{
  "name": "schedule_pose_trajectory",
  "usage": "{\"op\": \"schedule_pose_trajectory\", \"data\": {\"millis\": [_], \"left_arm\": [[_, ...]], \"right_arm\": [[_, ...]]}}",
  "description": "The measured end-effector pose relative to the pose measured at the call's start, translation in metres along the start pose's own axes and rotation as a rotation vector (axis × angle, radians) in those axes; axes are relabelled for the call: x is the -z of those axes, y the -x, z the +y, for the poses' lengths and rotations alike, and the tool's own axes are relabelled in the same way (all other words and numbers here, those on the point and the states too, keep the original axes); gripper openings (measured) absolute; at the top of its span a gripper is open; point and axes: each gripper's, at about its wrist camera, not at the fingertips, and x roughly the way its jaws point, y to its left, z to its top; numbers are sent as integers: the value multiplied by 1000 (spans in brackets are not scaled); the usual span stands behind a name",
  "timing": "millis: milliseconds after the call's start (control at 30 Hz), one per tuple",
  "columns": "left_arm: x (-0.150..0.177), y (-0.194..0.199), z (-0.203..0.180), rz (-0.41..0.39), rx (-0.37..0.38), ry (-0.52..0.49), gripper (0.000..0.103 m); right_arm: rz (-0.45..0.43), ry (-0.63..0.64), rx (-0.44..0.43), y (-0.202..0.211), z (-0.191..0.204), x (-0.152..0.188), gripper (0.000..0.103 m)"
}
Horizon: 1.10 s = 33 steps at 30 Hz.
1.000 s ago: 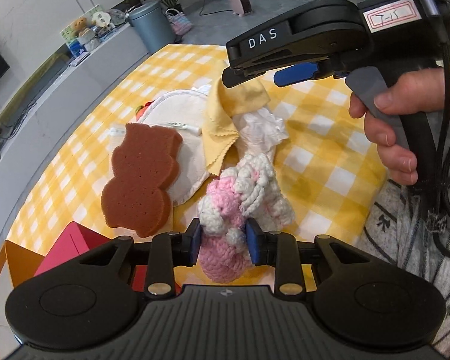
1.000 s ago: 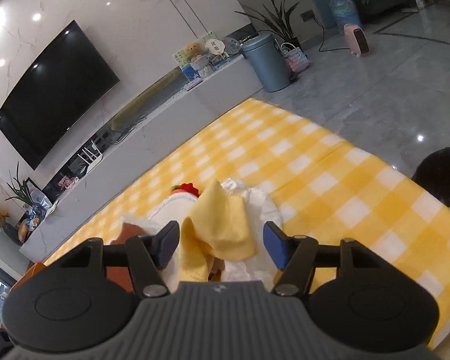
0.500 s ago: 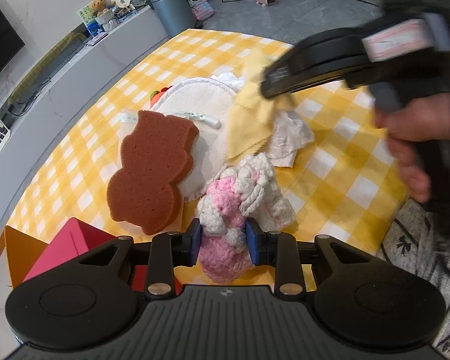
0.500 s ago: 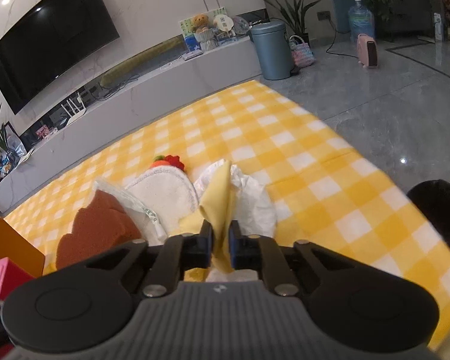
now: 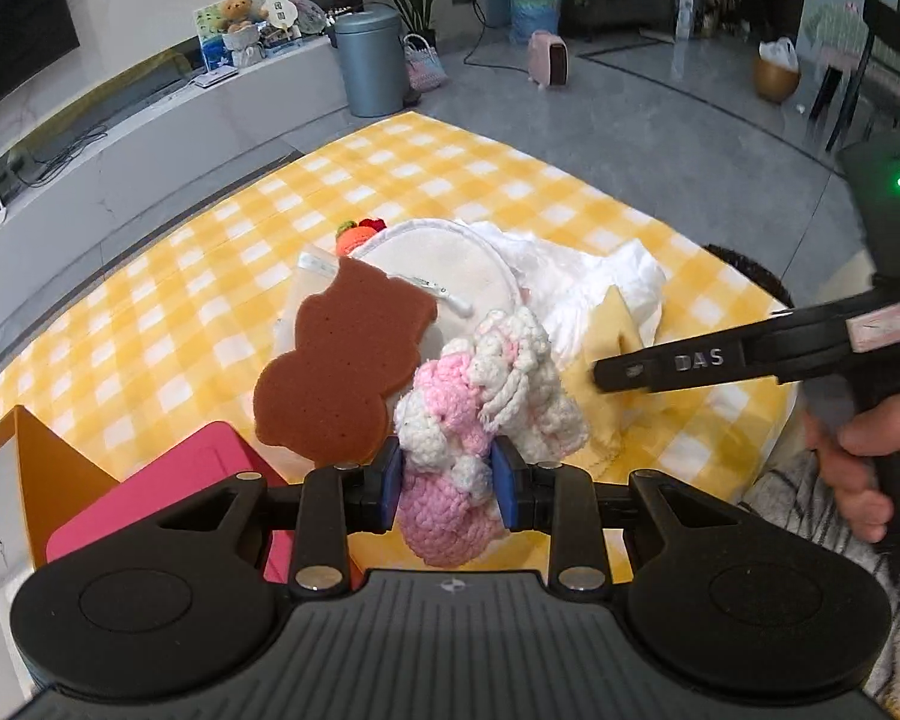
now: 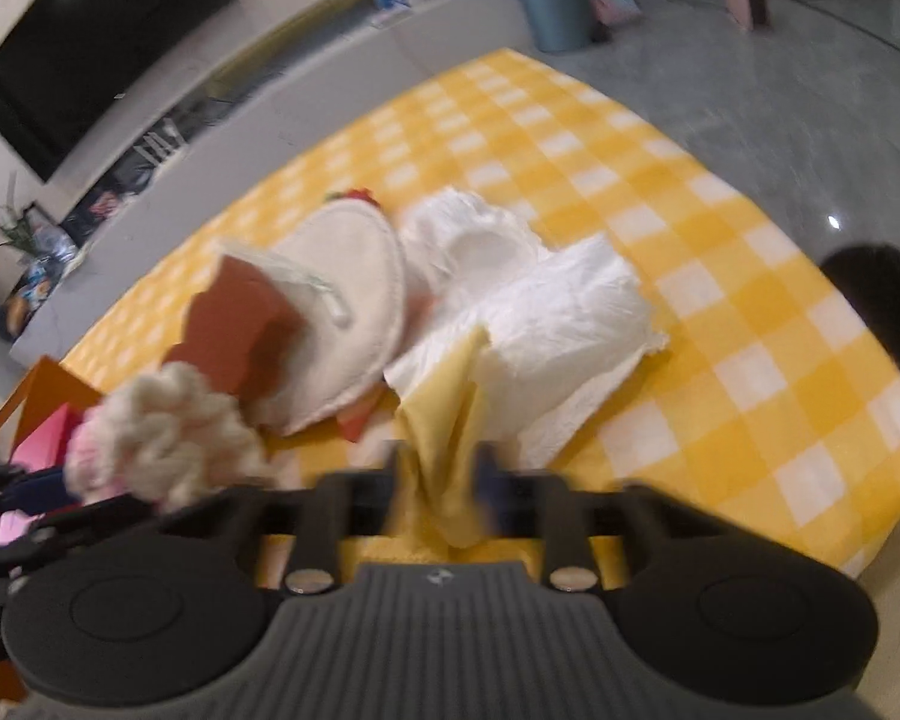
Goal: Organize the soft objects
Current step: 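Lift and carry the crocheted piece and yellow cloth over the white box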
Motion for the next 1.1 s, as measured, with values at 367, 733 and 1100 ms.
{"op": "schedule_pose_trajectory", "data": {"millis": [367, 733, 1100], "left_arm": [[1, 0, 9, 1, 7, 44, 35], [-4, 41, 15, -114, 46, 111, 35], [-8, 89, 40, -244, -5, 205, 35]], "right_arm": [[61, 49, 43, -26, 9, -3, 7], [-110, 60, -238, 47, 23, 3, 4], [-202, 120, -358, 86, 55, 4, 4]]}}
